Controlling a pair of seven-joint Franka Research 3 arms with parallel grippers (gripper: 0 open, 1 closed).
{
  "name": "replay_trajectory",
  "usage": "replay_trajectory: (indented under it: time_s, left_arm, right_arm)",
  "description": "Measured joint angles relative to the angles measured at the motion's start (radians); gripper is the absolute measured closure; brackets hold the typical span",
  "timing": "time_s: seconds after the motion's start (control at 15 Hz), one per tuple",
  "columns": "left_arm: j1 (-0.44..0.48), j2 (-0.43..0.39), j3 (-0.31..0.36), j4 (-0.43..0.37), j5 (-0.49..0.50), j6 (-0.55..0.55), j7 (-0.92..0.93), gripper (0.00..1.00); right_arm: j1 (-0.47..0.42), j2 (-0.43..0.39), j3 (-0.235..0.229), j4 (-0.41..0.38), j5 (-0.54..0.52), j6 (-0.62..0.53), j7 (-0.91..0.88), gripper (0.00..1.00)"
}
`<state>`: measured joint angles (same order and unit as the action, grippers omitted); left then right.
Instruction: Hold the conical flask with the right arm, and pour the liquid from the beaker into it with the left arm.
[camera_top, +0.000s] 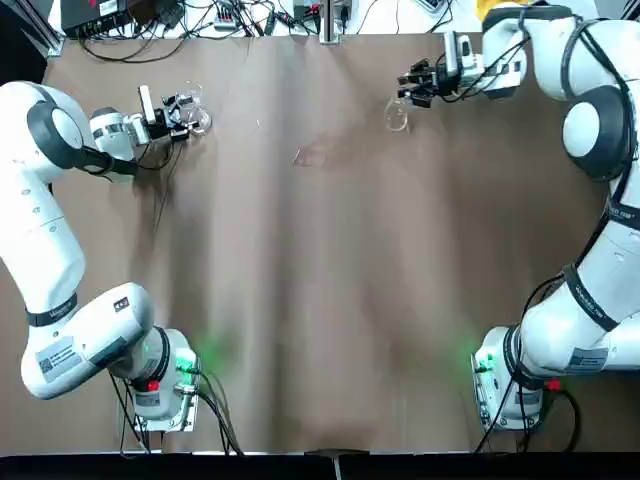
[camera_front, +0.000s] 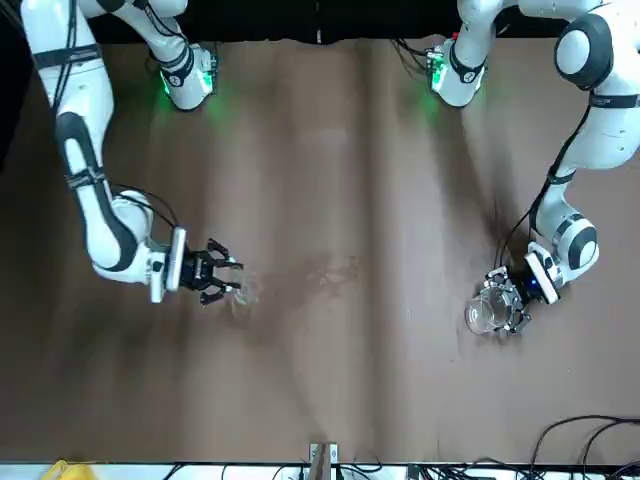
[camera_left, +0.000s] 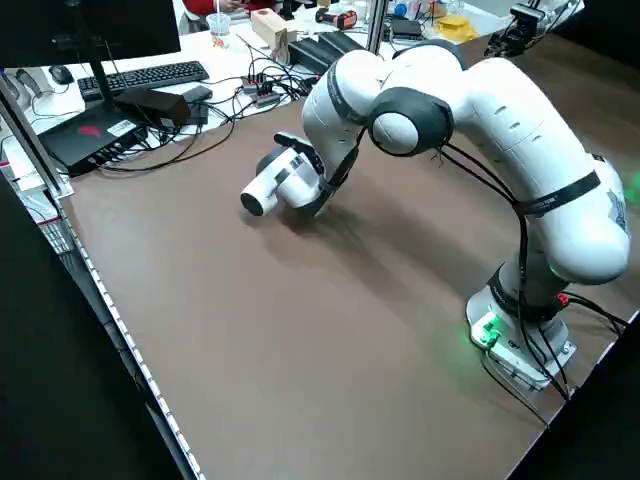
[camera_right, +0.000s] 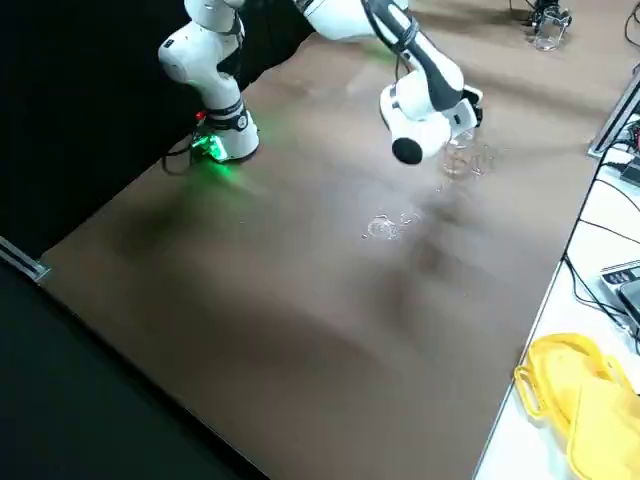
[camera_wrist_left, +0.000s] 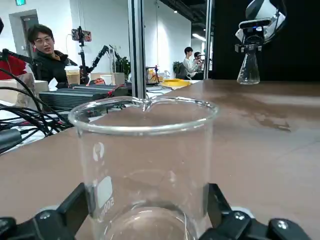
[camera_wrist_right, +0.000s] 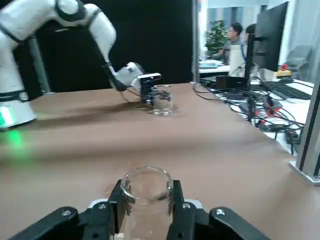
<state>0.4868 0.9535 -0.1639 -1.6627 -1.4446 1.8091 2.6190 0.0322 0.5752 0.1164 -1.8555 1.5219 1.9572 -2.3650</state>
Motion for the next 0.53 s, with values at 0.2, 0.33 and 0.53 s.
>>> replay_trajectory:
  time_s: [0.2, 0.33, 0.53]
  left_arm:
    - [-0.011, 0.001, 0.000, 0.000, -0.013, 0.000, 0.000, 0.00]
    - [-0.018, 0.001, 0.000, 0.000, -0.025, 0.000, 0.000, 0.00]
    - [-0.029, 0.006, 0.000, 0.003, -0.033, 0.000, 0.000, 0.00]
  right_arm:
    - [0.109, -0.003, 0.002, 0.000, 0.114, 0.140, 0.000, 0.61]
    - [0.176, -0.009, 0.002, 0.000, 0.171, 0.225, 0.000, 0.61]
    - [0.257, -0.018, 0.001, 0.002, 0.273, 0.297, 0.000, 0.61]
